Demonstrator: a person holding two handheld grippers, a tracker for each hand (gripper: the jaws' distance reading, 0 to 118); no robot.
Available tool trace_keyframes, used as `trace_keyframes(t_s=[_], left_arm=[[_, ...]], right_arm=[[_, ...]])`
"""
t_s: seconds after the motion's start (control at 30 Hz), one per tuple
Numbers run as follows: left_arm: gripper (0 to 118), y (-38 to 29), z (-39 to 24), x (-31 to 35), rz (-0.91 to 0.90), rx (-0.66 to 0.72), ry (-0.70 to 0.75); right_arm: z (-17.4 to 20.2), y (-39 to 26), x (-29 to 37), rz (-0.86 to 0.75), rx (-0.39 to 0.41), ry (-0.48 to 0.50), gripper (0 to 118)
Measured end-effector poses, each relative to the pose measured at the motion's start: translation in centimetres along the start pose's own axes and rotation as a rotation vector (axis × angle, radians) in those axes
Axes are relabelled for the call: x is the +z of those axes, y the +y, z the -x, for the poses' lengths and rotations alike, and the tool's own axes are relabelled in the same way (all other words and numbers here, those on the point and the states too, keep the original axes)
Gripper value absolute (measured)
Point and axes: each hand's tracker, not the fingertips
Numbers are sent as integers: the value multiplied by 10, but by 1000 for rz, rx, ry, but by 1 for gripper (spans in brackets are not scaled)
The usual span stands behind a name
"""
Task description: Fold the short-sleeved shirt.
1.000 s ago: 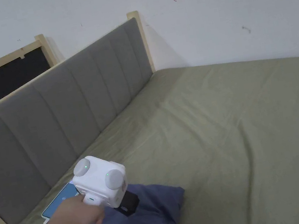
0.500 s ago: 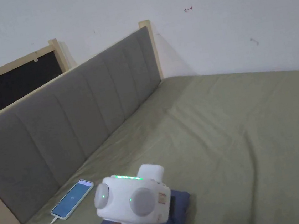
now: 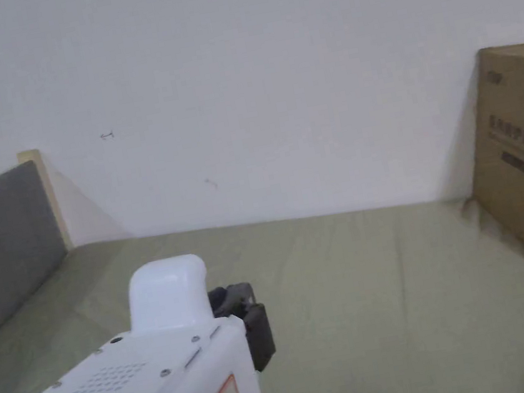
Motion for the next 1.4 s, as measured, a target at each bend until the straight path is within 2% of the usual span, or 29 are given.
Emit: trace_keyframes(t_s=[0.07, 0.17, 0.23, 0.37, 0.47, 0.57, 0.73, 0.83, 0.97, 1.0, 1.03, 1.07, 1.1, 1.13, 1.17, 1.23, 1.4], left_arm=[[0, 6, -14, 11, -101, -23, 22], [0, 3, -34, 25, -259, -130, 108], [0, -3, -41, 32, -341, -167, 132], [0, -30, -44, 27, -384, -221, 197], [0, -58, -41, 13, -275, -254, 236], [0, -78, -36, 12, -220, -205, 225], [0, -83, -37, 12, -188, -221, 245], [0, -77, -37, 15, -208, -216, 262], [3, -68, -39, 19, -233, -229, 256], [14, -66, -39, 21, -239, -230, 248], [33, -64, -39, 22, -243, -229, 239], [71, -62, -38, 22, -245, -223, 230], [101, -61, -39, 21, -243, -216, 231], [118, -60, -39, 21, -243, -208, 236], [118, -60, -40, 27, -282, -220, 249], [118, -58, -43, 26, -267, -213, 262], [118, -56, -39, 28, -264, -204, 246]], right_arm=[[8, 9, 25, -165, 46, -20, 0], [12, 1, 46, -409, 197, -145, 0], [10, -7, 53, -519, 267, -200, 0], [-6, -38, 41, -570, 319, -311, 0], [-23, -64, 20, -512, 352, -379, 0], [-31, -78, 13, -464, 323, -395, 0], [-36, -74, 12, -431, 308, -385, 0], [-35, -68, 14, -429, 280, -375, 0], [-28, -64, 17, -440, 290, -395, 4], [-27, -63, 18, -444, 299, -393, 16], [-25, -61, 19, -445, 312, -396, 29], [-22, -61, 21, -453, 326, -405, 45], [-20, -61, 21, -466, 338, -422, 60], [-19, -60, 22, -475, 340, -429, 77], [-19, -59, 24, -485, 338, -427, 96], [-17, -58, 26, -496, 333, -429, 118], [-9, -54, 26, -501, 358, -441, 118]])
